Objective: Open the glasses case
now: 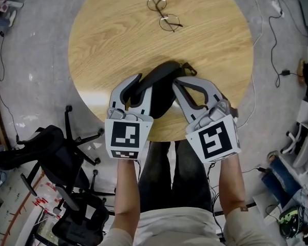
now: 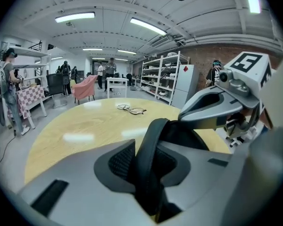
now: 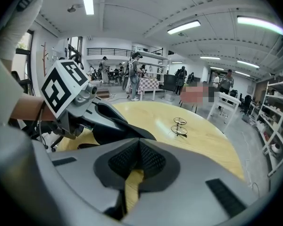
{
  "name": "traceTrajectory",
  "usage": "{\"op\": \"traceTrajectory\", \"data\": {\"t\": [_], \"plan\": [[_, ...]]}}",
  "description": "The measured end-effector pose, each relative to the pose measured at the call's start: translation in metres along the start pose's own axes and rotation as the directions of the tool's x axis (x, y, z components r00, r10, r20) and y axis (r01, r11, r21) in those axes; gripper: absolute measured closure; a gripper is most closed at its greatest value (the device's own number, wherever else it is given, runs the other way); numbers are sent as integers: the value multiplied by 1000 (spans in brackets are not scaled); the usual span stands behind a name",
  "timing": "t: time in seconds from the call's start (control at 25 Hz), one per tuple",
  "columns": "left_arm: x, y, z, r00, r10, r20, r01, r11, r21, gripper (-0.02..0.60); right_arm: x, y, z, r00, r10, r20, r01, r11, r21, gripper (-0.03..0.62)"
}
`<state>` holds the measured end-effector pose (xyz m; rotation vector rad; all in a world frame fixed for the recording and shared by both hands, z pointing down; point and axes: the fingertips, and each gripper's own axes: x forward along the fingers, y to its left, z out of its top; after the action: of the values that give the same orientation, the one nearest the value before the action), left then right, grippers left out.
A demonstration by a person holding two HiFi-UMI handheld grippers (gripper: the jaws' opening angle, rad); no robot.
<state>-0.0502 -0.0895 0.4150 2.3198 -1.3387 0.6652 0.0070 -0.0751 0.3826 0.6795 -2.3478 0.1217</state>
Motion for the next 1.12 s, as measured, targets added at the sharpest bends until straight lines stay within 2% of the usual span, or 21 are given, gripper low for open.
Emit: {"op": "traceTrajectory", "data": {"t": [0.52,1.12], "plan": [[2,6,-3,1000,-3,-7,3,999,-50,491,-6,3,-9,999,-32,-29,32,999,-20,574],[5,11,-4,1000,7,-6,-7,993,-118,477,-14,3,-26,997,-66,-42,67,998,13,574]]}}
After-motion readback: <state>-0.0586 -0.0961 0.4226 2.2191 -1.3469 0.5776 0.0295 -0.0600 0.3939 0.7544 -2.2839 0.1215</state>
